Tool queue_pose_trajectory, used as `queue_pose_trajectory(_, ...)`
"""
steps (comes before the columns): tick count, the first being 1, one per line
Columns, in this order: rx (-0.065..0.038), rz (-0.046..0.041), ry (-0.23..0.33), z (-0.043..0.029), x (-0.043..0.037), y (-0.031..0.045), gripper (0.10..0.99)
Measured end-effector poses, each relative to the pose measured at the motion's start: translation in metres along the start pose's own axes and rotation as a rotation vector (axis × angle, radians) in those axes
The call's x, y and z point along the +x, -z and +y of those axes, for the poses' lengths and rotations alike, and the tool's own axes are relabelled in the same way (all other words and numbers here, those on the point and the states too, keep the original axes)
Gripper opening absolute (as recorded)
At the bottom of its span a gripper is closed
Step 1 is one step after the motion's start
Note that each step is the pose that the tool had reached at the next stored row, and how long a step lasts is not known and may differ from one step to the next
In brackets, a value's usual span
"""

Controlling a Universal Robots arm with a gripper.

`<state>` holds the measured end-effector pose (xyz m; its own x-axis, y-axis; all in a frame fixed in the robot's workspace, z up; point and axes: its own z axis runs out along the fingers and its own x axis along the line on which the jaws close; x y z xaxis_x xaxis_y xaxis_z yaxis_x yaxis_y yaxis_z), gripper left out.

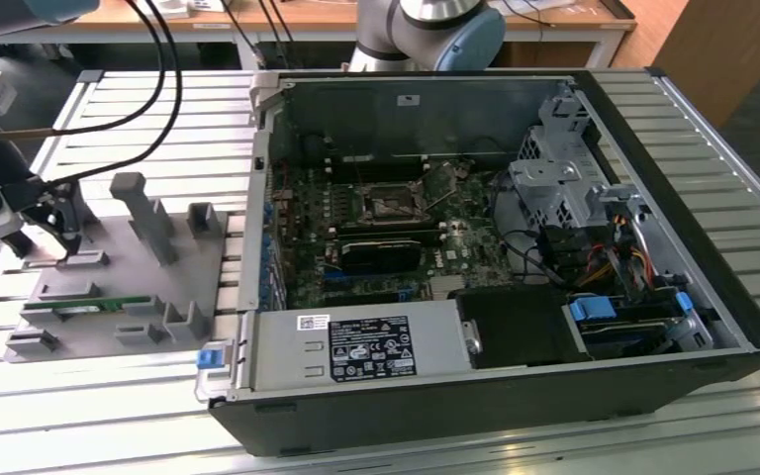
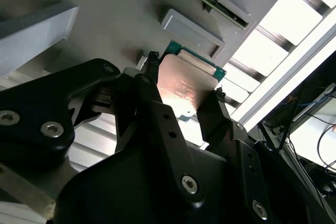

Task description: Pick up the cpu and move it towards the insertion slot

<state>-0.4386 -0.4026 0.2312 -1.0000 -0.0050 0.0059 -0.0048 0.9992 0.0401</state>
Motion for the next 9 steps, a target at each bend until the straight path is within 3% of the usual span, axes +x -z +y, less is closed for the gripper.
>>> queue_pose_trajectory(9,0.001,-0.0001,0.000,0.0010,0.0001,0.0099,0.541)
